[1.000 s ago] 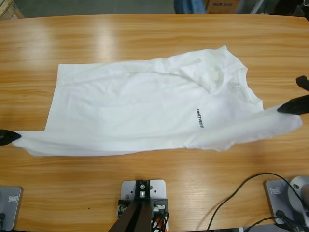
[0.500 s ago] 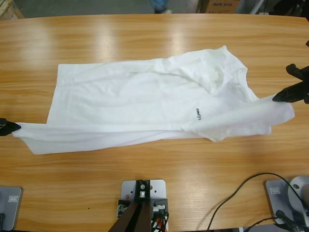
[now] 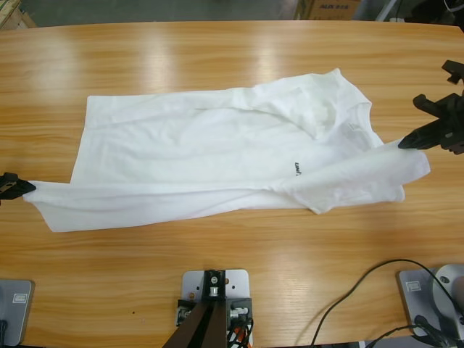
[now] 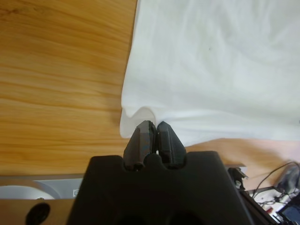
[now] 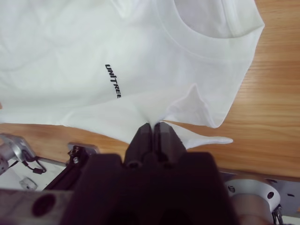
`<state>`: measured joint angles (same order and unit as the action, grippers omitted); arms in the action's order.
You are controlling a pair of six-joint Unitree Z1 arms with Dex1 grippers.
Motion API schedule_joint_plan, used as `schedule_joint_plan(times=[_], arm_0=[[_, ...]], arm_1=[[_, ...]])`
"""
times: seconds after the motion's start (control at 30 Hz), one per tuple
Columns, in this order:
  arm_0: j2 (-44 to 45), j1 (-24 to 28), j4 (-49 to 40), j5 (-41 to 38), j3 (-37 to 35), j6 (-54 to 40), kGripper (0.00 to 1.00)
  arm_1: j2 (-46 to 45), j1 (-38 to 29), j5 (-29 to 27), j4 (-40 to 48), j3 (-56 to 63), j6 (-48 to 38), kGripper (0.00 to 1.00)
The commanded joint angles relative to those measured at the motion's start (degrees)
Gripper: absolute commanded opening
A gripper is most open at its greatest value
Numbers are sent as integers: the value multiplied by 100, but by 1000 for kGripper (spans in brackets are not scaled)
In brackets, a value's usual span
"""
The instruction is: Fold clothes
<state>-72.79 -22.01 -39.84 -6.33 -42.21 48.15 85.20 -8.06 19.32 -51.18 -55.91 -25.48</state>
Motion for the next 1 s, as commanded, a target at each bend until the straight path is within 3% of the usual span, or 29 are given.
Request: schedule_joint_plan(times=[0.03, 1.0], arm_0=[[-334, 191, 118, -71, -15, -227, 0], [-1046, 340, 482, -53, -138, -517, 0]], arm_1=[[373, 172, -2, 119, 20, 214, 0], [1078, 351, -180, 407, -161, 421, 0]])
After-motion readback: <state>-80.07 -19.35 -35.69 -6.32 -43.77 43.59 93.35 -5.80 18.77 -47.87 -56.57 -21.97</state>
